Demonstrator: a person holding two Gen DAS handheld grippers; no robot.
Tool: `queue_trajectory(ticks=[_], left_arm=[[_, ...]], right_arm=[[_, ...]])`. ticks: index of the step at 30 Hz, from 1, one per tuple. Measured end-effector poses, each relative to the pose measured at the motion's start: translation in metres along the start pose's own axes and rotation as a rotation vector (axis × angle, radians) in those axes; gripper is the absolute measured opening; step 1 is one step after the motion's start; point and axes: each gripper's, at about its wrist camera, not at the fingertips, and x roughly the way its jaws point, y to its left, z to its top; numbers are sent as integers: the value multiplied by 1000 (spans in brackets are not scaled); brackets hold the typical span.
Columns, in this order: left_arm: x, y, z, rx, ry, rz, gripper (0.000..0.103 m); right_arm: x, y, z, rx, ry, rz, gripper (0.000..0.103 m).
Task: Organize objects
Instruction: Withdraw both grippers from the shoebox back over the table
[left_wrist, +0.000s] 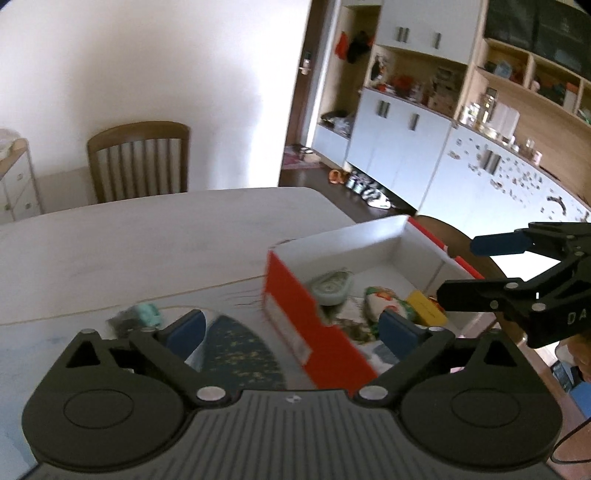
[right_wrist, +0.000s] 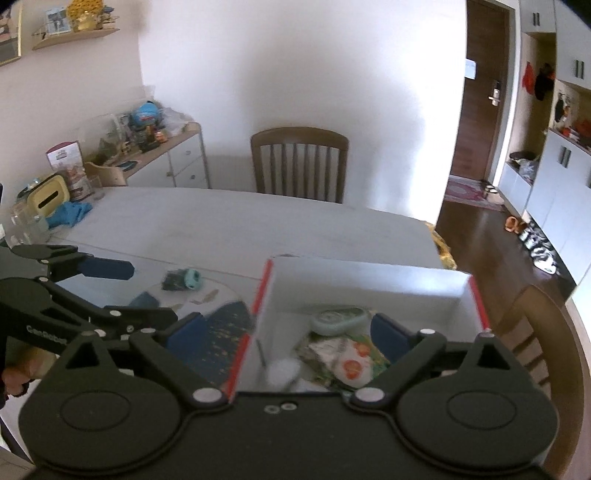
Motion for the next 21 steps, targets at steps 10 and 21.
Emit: queue_trajectory(ticks=[10, 21], left_arm=[[-19, 58, -9, -45, -28, 88, 103], [-18, 119, -23, -74, -2, 120, 103]], right_arm=[[24, 49, 16, -14, -11, 60, 102], [64, 78, 27, 31, 35, 91, 102]])
